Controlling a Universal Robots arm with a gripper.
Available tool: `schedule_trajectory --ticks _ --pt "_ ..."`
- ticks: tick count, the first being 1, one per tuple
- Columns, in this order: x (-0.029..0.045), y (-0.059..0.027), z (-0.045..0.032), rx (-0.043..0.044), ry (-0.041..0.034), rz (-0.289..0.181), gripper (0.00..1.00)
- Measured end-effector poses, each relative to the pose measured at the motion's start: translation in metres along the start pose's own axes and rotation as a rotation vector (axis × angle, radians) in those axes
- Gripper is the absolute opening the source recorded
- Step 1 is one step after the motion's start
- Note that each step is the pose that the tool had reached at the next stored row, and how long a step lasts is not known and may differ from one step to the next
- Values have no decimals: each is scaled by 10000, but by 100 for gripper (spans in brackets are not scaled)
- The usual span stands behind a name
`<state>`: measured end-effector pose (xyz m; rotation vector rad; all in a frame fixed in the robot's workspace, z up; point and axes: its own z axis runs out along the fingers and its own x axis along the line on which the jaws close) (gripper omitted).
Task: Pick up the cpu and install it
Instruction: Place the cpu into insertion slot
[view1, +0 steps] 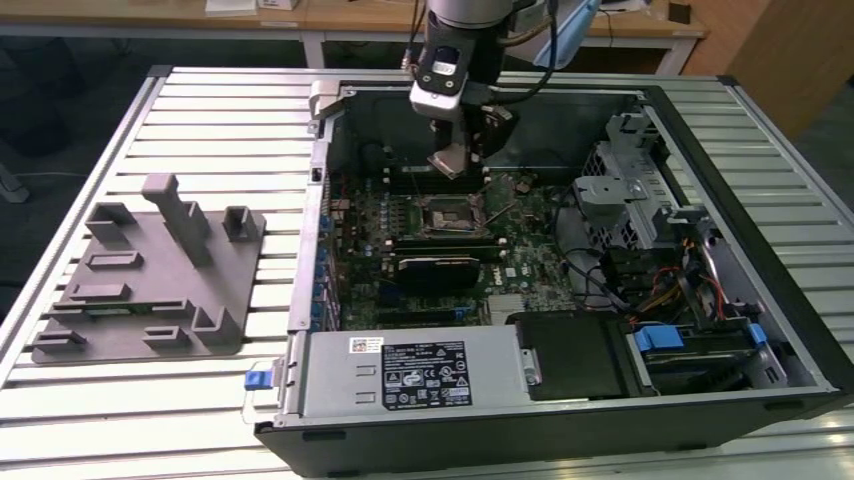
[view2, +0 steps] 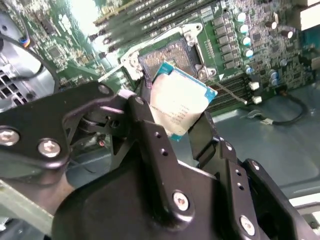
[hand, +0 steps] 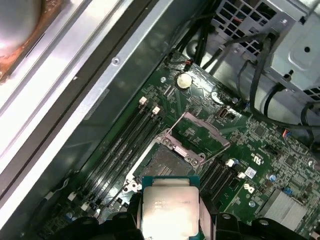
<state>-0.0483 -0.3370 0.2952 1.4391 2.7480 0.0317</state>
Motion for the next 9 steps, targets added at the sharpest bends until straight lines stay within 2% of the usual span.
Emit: schedule_trajectory --ticks 9 --pt "0 0 6 34 -48 1333 54"
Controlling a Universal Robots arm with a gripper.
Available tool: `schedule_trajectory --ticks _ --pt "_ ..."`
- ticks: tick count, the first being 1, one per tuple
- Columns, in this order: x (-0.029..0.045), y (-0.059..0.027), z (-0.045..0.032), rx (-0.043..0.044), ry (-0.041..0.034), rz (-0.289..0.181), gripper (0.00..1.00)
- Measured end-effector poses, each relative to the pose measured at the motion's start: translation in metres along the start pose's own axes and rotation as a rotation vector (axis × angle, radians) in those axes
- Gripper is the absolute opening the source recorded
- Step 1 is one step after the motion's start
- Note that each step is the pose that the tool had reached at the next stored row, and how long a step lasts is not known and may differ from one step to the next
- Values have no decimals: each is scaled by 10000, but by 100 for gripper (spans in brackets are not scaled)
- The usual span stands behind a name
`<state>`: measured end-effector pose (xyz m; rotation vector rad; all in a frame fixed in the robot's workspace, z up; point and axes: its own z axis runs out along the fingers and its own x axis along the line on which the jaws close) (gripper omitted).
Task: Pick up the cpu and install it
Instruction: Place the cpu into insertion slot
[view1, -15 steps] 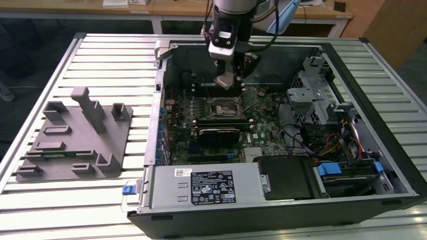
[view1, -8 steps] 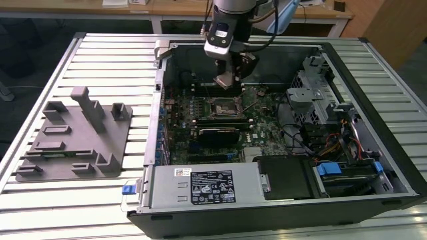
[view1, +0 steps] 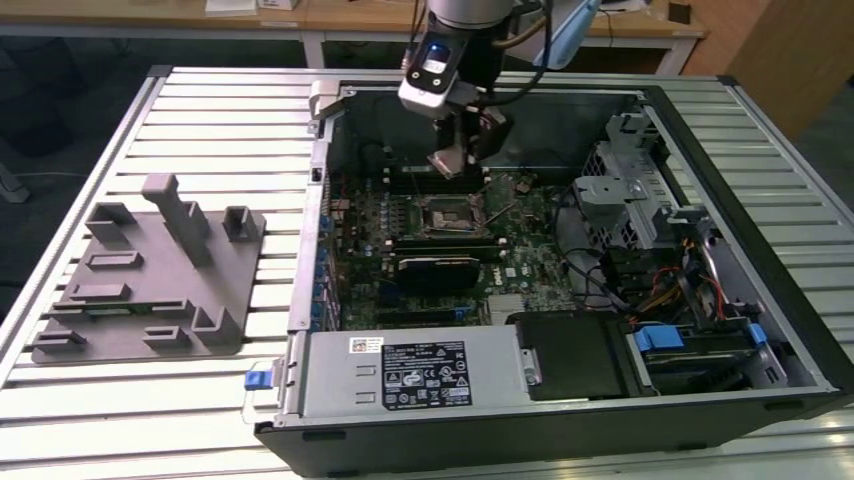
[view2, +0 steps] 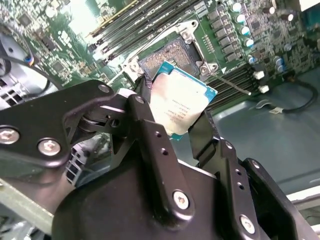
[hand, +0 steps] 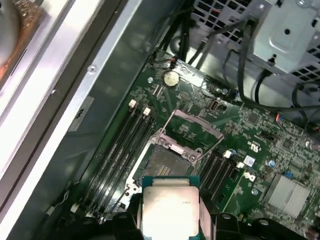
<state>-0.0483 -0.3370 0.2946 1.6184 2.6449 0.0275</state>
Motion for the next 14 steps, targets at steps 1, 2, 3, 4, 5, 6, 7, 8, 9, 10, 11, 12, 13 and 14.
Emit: schedule_trajectory --ticks 1,2,3,4,5,6,7,8,9,10,11,12,13,14 --pt "0 0 0 5 -6 152 54" --pt "0 0 1 9 -12 305 54" --pt "0 0 2 12 -17 456 54" --pt "0 0 3 16 -23 621 54" --pt "0 0 3 20 -28 766 54" --pt "0 0 3 23 -33 910 54" --pt "0 0 4 27 -39 1050 54" --pt "0 0 4 31 -44 1187 54" --pt "0 0 5 34 -48 1326 54" --pt "0 0 5 37 -53 1462 54" --pt "0 0 6 41 -59 1615 54" --pt "0 0 7 44 -63 1745 54" --pt "1 0 9 49 -69 1900 54" --pt "0 0 12 53 -76 2046 54"
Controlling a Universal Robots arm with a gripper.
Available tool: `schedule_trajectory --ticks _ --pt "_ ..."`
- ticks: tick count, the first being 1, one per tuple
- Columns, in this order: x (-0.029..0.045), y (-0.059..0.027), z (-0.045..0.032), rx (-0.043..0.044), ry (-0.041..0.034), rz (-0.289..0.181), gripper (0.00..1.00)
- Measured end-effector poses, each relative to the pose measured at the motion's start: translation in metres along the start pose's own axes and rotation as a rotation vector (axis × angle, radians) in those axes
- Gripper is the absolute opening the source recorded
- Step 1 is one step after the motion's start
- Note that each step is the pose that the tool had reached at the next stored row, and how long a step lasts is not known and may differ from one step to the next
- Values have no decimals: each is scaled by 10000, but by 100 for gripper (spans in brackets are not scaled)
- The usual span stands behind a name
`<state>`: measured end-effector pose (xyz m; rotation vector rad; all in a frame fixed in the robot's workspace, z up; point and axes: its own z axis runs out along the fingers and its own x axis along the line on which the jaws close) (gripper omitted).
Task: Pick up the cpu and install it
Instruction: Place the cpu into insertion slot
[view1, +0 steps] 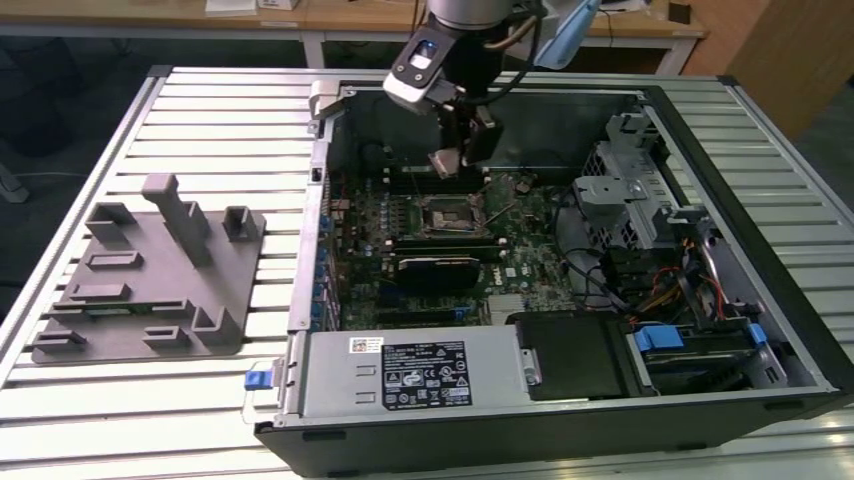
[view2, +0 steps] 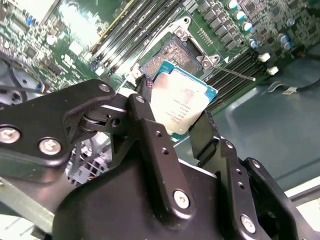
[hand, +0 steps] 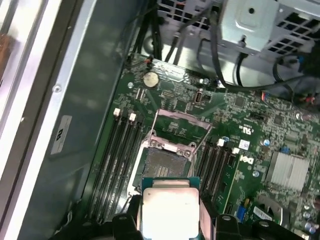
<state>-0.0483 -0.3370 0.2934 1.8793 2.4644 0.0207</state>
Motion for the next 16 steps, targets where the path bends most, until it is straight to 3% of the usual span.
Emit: schedule_trajectory --ticks 9,16 --pt "2 -3 72 36 -51 1408 54" --pt "4 -6 169 49 -69 1970 54"
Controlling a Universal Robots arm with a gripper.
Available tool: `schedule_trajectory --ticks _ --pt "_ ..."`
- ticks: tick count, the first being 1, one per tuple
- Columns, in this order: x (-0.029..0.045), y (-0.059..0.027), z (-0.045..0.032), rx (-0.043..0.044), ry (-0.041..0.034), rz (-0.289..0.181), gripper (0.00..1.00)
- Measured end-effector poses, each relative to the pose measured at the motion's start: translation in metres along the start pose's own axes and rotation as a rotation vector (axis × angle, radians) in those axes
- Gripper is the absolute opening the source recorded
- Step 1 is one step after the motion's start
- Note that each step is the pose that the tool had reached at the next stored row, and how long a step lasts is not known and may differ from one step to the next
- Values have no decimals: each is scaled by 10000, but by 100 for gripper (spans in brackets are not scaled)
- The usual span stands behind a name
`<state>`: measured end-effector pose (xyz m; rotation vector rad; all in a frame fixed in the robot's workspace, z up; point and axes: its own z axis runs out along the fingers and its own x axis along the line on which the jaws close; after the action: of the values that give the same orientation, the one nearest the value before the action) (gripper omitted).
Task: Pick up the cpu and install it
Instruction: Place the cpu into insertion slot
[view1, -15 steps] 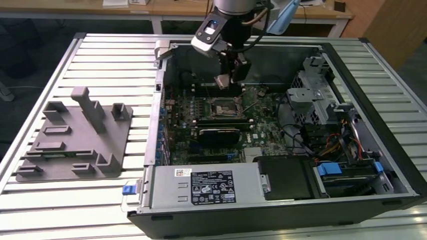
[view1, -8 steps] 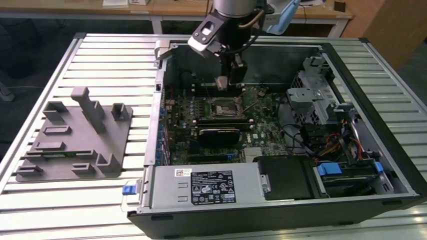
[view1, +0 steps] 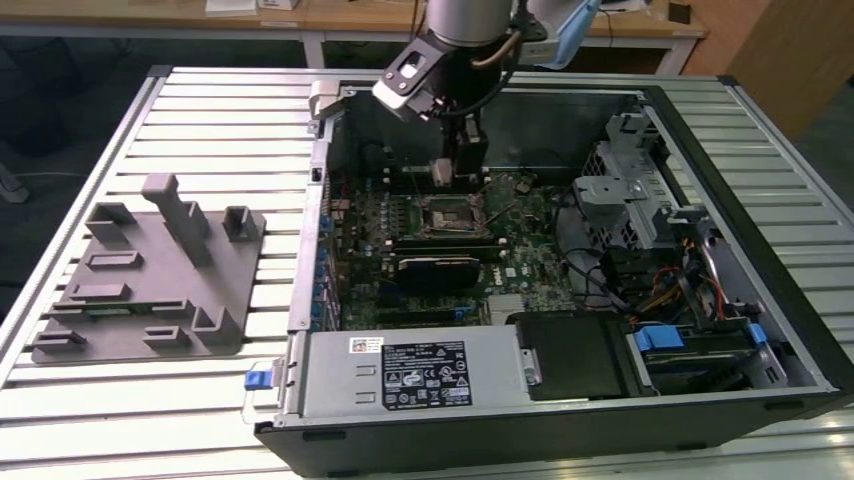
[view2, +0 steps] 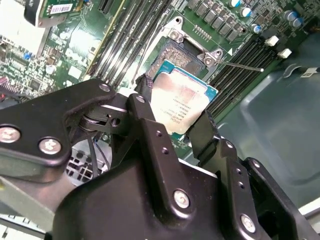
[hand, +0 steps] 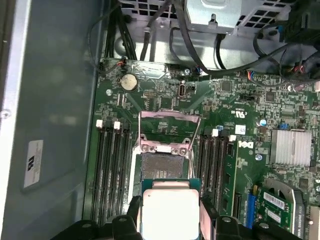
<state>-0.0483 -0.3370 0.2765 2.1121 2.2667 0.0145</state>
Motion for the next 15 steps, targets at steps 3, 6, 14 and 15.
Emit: schedule_trajectory --ticks 3,6,14,15 --pt "1 -2 53 2 -1 75 54" --pt "3 -4 107 2 3 91 54" --pt "8 -8 235 2 3 70 54" --pt "9 -7 249 1 4 62 54"
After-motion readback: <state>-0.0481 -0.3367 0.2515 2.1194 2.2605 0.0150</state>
